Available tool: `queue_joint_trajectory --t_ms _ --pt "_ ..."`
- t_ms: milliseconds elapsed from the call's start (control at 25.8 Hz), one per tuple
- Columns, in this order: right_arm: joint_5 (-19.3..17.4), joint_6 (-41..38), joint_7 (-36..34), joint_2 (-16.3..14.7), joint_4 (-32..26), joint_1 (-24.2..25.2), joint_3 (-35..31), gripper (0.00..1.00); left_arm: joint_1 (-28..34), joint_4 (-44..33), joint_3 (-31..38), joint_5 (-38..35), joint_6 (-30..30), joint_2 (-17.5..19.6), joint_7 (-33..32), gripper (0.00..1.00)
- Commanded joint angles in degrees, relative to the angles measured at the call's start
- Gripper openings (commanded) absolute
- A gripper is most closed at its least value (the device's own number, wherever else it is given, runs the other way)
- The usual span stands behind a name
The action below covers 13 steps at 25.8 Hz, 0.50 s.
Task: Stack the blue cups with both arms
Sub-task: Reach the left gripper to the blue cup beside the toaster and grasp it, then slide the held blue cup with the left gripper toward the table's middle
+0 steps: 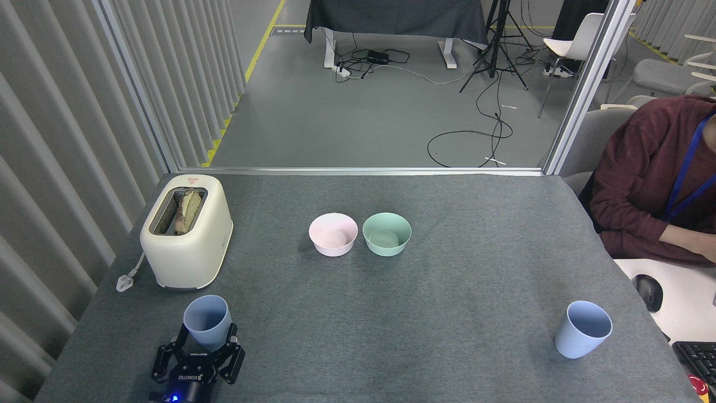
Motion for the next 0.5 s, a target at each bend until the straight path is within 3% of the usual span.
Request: queue_joint_trajectory --t_ms 0,271,348,464 --pt "-0.01 0.0 0.02 0.04 0.23 -0.09 0.03 1.0 -0.96 0.53 -1.29 0.0 0.06 -0.07 -0.01 1.0" --pt "-0.01 -0.08 0.02 0.04 0.32 -0.09 -0.15 1.0 -3.51 2.55 -2.87 -0.09 0.06 0.01 0.08 0.97" --pt "0.07 -0.08 0.02 0.04 0.32 -0.09 -0.15 1.0 -3.42 2.64 -4.63 -0.44 0.06 0.1 0.17 0.7" --pt "0.08 -0.08 0.02 0.04 0.32 -0.09 -0.06 1.0 -3.33 2.81 -4.89 -0.62 0.06 0.54 0.43 0.6"
